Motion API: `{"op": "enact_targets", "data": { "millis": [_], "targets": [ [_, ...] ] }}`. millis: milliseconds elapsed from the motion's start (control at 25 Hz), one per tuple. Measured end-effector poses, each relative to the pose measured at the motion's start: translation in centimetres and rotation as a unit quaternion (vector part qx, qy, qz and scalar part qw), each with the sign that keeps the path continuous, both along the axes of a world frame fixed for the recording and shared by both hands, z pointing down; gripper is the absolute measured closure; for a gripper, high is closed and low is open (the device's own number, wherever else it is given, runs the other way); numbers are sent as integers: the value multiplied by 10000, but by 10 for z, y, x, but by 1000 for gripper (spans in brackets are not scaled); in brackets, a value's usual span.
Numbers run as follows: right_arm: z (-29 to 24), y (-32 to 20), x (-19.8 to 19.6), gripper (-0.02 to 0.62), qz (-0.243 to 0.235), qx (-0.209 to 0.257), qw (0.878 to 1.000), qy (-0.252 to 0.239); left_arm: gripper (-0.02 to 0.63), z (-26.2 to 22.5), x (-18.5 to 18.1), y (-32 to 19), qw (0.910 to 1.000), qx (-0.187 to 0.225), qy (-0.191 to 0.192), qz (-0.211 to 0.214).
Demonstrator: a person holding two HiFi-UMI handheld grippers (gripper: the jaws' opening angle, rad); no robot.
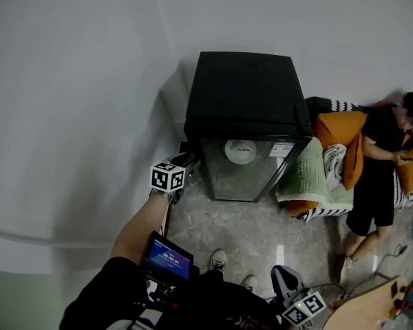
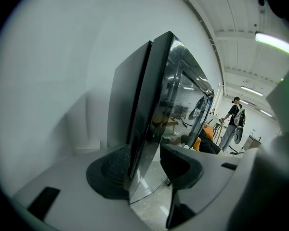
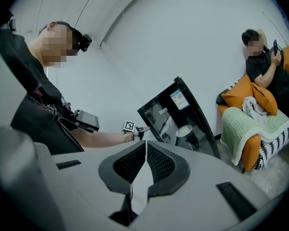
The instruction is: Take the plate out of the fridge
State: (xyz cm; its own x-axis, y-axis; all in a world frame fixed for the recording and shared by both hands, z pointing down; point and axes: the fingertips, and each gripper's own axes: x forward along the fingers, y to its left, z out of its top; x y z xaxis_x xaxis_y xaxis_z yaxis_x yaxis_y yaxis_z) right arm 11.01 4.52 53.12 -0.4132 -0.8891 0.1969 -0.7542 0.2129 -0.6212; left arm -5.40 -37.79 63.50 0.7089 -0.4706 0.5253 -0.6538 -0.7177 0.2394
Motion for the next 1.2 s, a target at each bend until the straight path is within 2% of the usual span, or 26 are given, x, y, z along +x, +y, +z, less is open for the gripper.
{"op": "enact_targets", "data": {
  "millis": [320, 400, 520, 720, 1200],
  "targets": [
    [4, -1, -7, 591, 257, -47, 9997, -3, 428, 6, 13, -4, 9974, 128, -296, 648],
    [5, -1, -8, 591, 309, -44, 9995, -24, 462, 7, 13, -6, 9966, 155, -351, 722],
    [5, -2, -10, 592, 324, -72, 9994, -21, 474, 7, 13, -6, 9955, 116, -354, 868],
    [6, -4, -15, 592, 269, -104, 9996, 48, 492, 8, 14, -6, 9902, 165, -584, 1259],
    [3, 3, -17, 592, 292, -59, 9995, 42, 502, 8, 12, -4, 9890, -1, -656, 1324]
  ]
}}
